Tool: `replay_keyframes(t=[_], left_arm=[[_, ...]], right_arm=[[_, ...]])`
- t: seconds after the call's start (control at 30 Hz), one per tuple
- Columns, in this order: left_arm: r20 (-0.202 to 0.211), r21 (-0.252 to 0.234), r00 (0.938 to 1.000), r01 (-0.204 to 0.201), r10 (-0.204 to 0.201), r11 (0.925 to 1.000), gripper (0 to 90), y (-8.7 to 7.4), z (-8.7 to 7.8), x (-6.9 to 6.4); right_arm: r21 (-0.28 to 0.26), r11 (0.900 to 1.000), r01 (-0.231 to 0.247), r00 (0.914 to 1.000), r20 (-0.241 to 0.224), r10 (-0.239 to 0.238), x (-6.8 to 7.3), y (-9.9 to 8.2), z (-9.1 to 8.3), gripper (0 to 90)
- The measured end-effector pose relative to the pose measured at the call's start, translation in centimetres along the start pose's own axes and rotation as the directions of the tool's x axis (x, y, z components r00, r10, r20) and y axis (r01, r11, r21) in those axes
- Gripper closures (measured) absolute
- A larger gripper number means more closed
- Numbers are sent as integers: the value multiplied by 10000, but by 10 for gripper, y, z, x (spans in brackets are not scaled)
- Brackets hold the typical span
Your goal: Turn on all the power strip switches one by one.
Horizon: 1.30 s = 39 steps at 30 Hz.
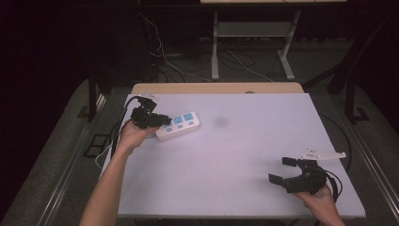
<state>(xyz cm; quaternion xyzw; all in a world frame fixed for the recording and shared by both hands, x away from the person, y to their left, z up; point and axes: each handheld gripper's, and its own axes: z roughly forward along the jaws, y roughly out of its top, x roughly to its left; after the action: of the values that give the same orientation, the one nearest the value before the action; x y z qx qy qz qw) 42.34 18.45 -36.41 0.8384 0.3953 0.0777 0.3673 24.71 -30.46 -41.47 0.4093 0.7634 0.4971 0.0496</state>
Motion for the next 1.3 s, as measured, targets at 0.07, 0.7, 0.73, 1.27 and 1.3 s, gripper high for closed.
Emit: replay_keyframes(t=[0.07,0.7,0.73,1.27,1.3], left_arm=[[-43,105,10000,-45,46,9999,790,0,3,1],[-244,471,9994,261,-250,9985,894,-7,21,16],[-251,485,9992,321,-309,9983,894,-8,22,16],[-145,689,9981,611,-602,9957,894,-17,36,19],[-105,740,9981,618,-612,9953,894,-18,36,20]], right_arm=[[-29,10000,-20,10000,6,20,-1,0,-1,10],[-72,10000,-7,10000,39,7,-3,0,-3,9],[-59,10000,3,10000,30,-3,-3,0,-3,10],[65,10000,-47,10000,-38,48,-3,-1,0,9],[24,10000,-29,10000,-20,29,-3,-1,0,9]])
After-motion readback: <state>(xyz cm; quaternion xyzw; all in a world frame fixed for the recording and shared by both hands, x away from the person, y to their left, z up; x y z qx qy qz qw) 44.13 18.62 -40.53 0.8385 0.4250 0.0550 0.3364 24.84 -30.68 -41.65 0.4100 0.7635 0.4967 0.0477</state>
